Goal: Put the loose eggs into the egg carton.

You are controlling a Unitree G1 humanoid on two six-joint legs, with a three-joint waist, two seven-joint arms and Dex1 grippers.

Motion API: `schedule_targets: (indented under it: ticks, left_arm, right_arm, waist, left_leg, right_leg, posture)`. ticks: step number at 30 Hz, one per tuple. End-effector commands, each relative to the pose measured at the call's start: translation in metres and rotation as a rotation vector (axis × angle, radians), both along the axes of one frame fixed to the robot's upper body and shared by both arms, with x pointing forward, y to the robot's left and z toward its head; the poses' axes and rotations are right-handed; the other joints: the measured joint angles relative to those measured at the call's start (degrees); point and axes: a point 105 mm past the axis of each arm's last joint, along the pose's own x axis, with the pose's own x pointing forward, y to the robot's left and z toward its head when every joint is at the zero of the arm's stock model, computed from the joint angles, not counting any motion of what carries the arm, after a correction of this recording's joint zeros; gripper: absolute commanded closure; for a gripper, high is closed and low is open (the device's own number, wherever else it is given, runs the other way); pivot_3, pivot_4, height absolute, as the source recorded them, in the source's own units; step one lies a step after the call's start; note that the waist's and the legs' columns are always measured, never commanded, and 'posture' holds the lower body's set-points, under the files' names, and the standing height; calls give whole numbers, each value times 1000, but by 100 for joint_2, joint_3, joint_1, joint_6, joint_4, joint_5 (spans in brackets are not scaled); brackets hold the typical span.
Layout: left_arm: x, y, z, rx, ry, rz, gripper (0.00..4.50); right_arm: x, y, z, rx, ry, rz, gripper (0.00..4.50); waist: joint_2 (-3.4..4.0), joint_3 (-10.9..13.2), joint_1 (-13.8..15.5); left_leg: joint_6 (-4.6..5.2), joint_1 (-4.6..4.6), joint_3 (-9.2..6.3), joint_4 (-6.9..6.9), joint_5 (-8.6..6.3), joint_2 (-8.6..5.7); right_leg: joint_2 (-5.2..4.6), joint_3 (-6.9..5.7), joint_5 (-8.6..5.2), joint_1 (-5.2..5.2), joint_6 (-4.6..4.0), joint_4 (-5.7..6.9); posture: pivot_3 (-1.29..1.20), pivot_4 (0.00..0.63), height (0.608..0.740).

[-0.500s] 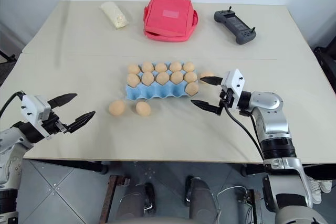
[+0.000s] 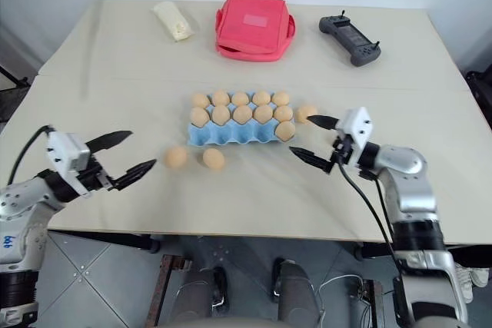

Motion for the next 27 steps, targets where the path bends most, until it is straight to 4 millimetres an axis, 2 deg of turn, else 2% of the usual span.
schedule_targets:
  ticks: [1, 4, 8, 12, 16, 20, 27]
  left_arm:
    - [-6, -32, 7, 29, -29, -139, 46]
    - [-7, -53, 5, 44, -31, -217, 46]
    - [-7, -74, -8, 68, 9, -300, 46]
    - [-2, -78, -20, 88, 54, -316, 46]
    - [0, -74, -19, 70, 61, -311, 46]
    - [0, -63, -17, 61, 53, -260, 46]
    - [-10, -61, -16, 49, 43, -223, 46]
  right_arm:
    - [-13, -29, 9, 37, -39, -133, 0]
    - [-26, -53, 0, 78, -25, -254, 0]
    - [-41, -83, -20, 126, 5, -432, 0]
    - [-40, -91, -30, 130, 18, -498, 0]
    - [-22, -84, -30, 94, 43, -472, 0]
    - [20, -70, -26, 35, 84, -404, 0]
    - [66, -55, -28, -14, 137, -396, 0]
  waist:
    - [-1, 0, 15]
    - [0, 0, 32]
    - [1, -1, 34]
    - [1, -1, -45]
    - [1, 0, -122]
    - [2, 1, -241]
    - [4, 2, -224]
  left_leg:
    - [-1, 1, 3, 2, -2, 1]
    - [-1, 4, 4, 4, -2, 3]
    - [-23, 13, 0, 5, -14, 4]
    - [-20, 17, -19, 15, -13, 1]
    - [-16, 16, -61, 15, -11, -3]
    - [-9, 16, -86, 17, -8, -12]
    - [8, 15, -79, 3, 6, -14]
  right_leg:
    - [2, 2, 0, 1, 0, 0]
    - [6, 10, 0, 0, 1, 1]
    - [17, 30, -1, 0, 0, 0]
    - [36, 63, 9, 0, 8, -15]
    - [87, 107, 59, 0, 14, -66]
    - [115, 129, 104, -2, 10, -107]
    - [121, 126, 114, -15, -24, -83]
  posture:
    - [0, 150, 740]
    - [0, 150, 740]
    - [0, 150, 740]
    - [0, 150, 740]
    - [0, 150, 740]
    - [0, 150, 740]
    - [0, 150, 740]
